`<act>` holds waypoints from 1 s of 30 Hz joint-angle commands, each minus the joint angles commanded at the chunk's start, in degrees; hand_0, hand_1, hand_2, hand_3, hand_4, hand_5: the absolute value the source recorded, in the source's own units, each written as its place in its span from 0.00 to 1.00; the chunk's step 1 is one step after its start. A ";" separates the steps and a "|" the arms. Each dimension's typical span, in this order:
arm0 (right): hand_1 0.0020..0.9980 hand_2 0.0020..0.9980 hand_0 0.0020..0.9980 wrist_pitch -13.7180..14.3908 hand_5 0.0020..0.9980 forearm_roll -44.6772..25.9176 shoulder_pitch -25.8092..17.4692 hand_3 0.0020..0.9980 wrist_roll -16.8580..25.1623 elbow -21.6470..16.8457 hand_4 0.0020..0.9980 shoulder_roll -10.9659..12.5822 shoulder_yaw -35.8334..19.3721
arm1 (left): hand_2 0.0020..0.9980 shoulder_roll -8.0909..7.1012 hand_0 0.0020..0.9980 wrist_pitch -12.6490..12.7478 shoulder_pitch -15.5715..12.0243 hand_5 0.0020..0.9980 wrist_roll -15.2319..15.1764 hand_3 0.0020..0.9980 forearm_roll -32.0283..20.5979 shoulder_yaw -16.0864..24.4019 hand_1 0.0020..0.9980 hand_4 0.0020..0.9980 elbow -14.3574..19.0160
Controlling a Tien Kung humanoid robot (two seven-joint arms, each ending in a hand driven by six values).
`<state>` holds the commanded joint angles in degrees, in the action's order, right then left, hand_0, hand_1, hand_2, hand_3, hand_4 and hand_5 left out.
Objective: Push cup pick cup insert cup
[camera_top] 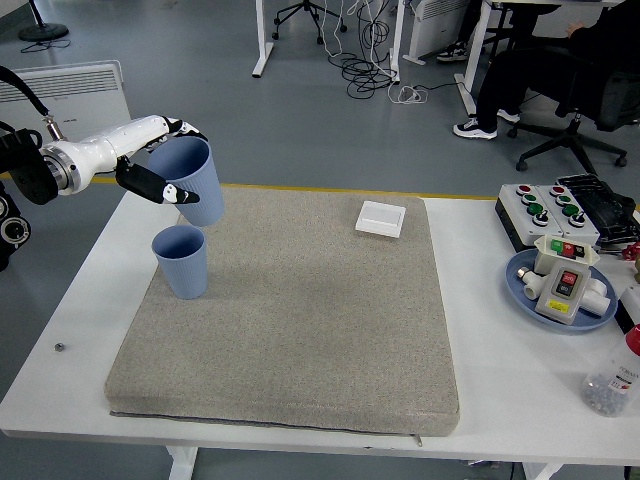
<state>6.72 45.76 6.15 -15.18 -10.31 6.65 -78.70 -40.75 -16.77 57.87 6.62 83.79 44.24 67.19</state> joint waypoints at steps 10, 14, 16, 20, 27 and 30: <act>0.61 0.59 0.75 0.02 0.57 -0.02 0.12 0.58 -0.01 0.00 0.11 -0.01 0.04 | 0.51 1.36 0.54 -0.16 2.18 0.02 -0.06 0.45 2.11 -5.18 0.53 0.51 -4.74; 0.61 0.59 0.75 0.03 0.57 0.05 0.20 0.58 -0.03 0.00 0.11 -0.03 0.03 | 0.51 1.69 0.54 -0.10 2.49 0.02 -0.41 0.45 2.35 -5.87 0.54 0.51 -6.56; 0.61 0.59 0.75 0.04 0.57 0.01 0.21 0.58 -0.04 0.00 0.11 -0.03 0.05 | 0.51 1.68 0.54 -0.17 2.54 0.02 -0.36 0.45 2.49 -6.07 0.54 0.51 -6.98; 0.61 0.59 0.75 0.06 0.57 -0.17 0.23 0.58 -0.04 0.00 0.11 -0.05 0.12 | 0.51 1.82 0.55 -0.11 2.55 0.02 -0.20 0.45 2.50 -6.49 0.54 0.51 -7.95; 0.61 0.59 0.75 0.03 0.57 -0.07 0.26 0.58 -0.09 0.00 0.11 -0.03 0.16 | 0.52 2.57 0.55 0.21 2.85 0.01 -0.51 0.45 2.33 -8.69 0.54 0.52 -10.21; 0.61 0.59 0.75 0.03 0.57 -0.06 0.28 0.58 -0.10 0.00 0.11 -0.03 0.18 | 0.52 2.93 0.55 0.35 2.86 0.01 -0.83 0.45 2.24 -9.13 0.54 0.52 -11.10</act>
<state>6.74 45.69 6.43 -15.28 -10.31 6.61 -78.52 -37.81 -16.41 60.73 5.79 86.03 35.11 56.09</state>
